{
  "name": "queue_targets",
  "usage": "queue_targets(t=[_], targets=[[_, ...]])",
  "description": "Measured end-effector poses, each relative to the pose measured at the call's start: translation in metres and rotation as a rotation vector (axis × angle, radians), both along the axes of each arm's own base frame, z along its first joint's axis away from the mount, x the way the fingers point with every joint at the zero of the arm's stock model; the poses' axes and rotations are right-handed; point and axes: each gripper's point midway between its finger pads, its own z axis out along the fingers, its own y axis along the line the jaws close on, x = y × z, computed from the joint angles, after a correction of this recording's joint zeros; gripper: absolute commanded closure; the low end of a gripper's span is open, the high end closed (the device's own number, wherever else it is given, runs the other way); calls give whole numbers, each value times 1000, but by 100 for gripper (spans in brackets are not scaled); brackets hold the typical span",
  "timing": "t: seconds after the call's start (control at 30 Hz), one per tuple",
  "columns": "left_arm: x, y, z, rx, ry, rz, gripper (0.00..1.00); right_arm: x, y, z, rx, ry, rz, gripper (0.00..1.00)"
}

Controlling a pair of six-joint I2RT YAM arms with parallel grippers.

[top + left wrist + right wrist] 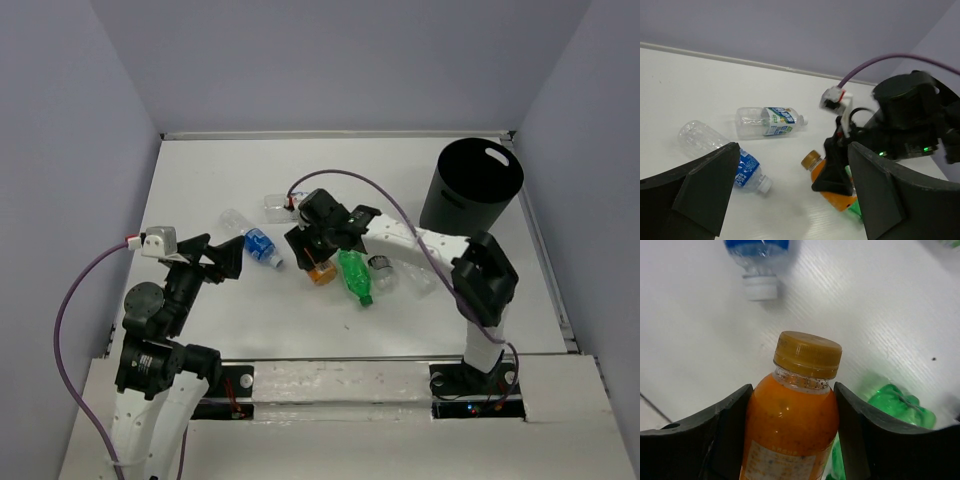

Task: Put the plastic bottles in the bin

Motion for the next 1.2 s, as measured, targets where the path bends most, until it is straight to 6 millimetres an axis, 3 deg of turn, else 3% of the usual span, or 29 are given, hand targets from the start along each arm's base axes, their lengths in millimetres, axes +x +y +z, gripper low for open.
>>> queue_targets(t=[0.1, 0.17, 0.27, 0.3, 0.37, 0.4, 0.43, 0.47, 0.53, 0.63, 0.7, 0.77, 0.87, 0.9, 0.97, 1.07, 1.2], targets=[[0, 0, 0, -2, 0, 1, 1, 8, -3, 70, 107, -121, -32, 68], [0, 0, 0, -4, 1, 0, 1, 21, -13, 131, 194, -240, -81, 68], [0, 0, 0, -7, 2, 0, 1, 53, -53, 214, 305, -422, -219, 70], [0, 0, 0, -7, 2, 0, 1, 78, -91, 250, 342, -521, -341, 70], [0, 0, 0, -8, 2, 0, 1, 109, -160, 293, 362, -665, -546, 70], [0, 0, 0, -8, 3, 0, 1, 123, -209, 316, 365, -752, -682, 70], [1, 0, 0, -9, 5, 0, 1, 131, -260, 332, 342, -840, -834, 70], [1, -1, -1, -9, 9, 0, 1, 132, -283, 339, 329, -877, -902, 70], [4, -1, -4, -6, 23, 2, 1, 131, -328, 347, 298, -954, -1034, 70], [9, 0, -12, -2, 58, 14, 1, 133, -357, 338, 246, -984, -1121, 70], [12, 2, -17, -1, 81, 30, 1, 141, -373, 317, 191, -971, -1158, 69], [16, 4, -21, -3, 104, 47, 1, 152, -391, 292, 129, -937, -1192, 63], [23, 4, -32, -11, 157, 63, 1, 162, -409, 262, 64, -889, -1228, 38], [25, 3, -37, -16, 181, 65, 1, 164, -413, 254, 47, -876, -1236, 20], [32, 0, -48, -33, 237, 68, 1, 166, -414, 244, 32, -859, -1235, 8], [42, -4, -64, -65, 313, 76, 1, 167, -411, 242, 47, -849, -1237, 4], [53, -7, -113, -116, 455, 114, 1, 165, -405, 243, 101, -838, -1234, 4]])
